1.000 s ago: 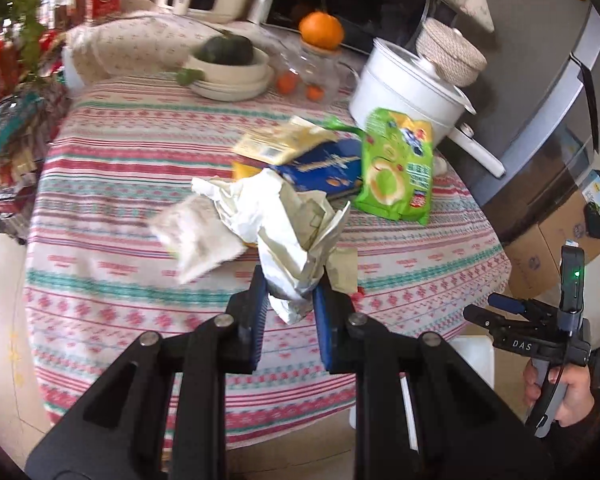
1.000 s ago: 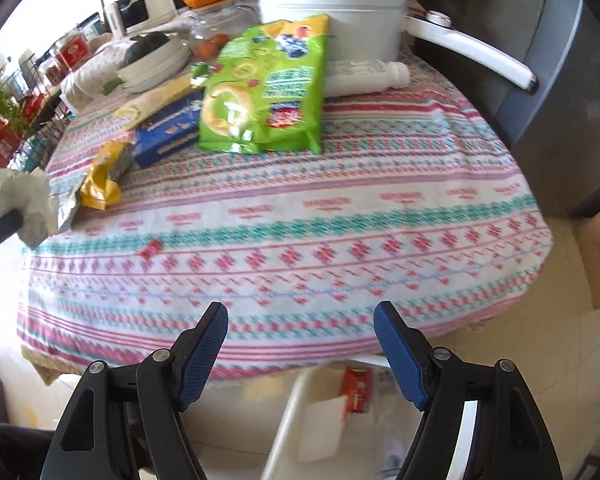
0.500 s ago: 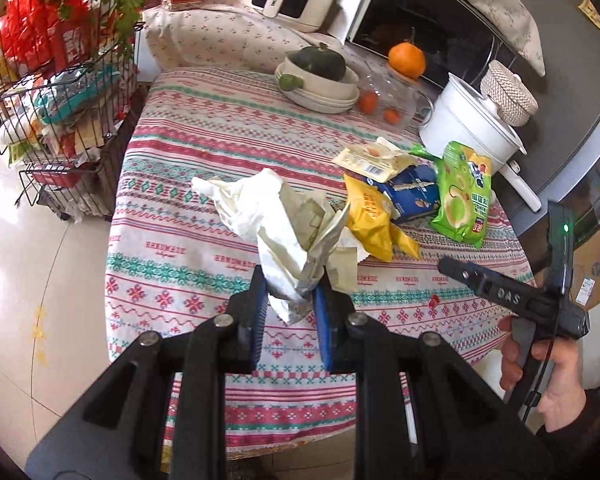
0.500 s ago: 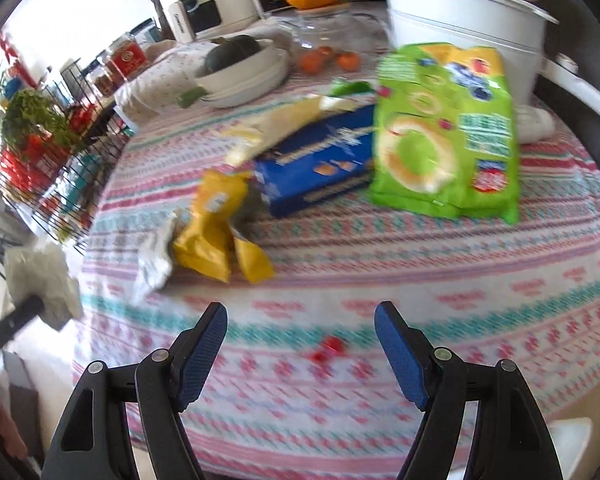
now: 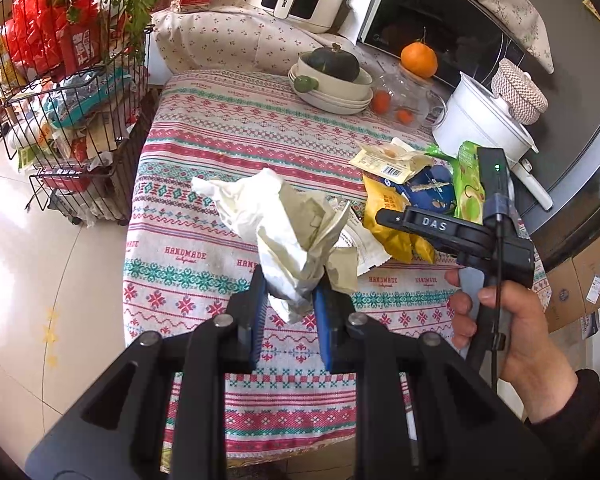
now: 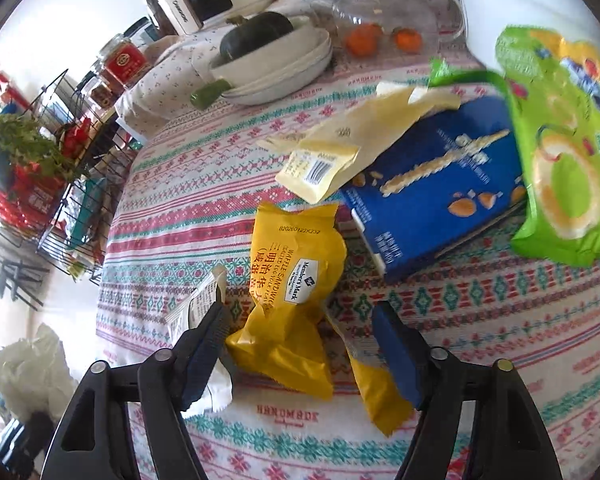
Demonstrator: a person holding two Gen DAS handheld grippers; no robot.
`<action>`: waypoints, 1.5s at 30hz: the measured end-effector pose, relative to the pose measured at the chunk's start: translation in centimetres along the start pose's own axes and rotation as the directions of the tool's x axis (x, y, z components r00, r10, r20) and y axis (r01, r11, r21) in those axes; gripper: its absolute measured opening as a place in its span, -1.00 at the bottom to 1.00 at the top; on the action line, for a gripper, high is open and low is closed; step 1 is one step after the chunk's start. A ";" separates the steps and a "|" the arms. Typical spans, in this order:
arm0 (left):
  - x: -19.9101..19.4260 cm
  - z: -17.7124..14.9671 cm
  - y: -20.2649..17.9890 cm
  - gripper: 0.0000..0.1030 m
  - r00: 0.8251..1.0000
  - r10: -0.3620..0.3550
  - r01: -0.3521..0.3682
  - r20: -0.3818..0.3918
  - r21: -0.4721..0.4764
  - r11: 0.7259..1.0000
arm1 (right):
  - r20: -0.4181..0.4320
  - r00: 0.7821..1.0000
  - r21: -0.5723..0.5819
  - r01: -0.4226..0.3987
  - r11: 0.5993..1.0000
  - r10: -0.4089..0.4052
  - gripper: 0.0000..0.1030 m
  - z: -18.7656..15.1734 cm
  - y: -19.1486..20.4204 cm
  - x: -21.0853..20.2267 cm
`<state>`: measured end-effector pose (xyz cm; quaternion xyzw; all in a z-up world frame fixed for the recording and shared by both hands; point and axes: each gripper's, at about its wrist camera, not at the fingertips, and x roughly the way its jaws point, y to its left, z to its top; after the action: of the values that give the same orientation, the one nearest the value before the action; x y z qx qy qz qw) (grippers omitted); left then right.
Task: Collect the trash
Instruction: 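Grasp the yellow bread packet with the right gripper while the left holds the wrapper, then carry the yellow packet and wrapper over the white bin with both grippers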
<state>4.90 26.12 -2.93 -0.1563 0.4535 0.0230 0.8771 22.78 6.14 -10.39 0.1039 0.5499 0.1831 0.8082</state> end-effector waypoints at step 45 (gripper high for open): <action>1.8 -10.3 -26.5 -0.54 0.943 -0.210 0.318 -0.257 0.519 0.793 | -0.073 0.996 0.078 0.058 0.995 -0.052 -0.45 -12.8 -22.5 -24.0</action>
<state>2.62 -2.25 -3.20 0.0407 0.4941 -0.2470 0.8325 7.13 -24.64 -3.07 0.1145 0.5876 0.1421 0.7883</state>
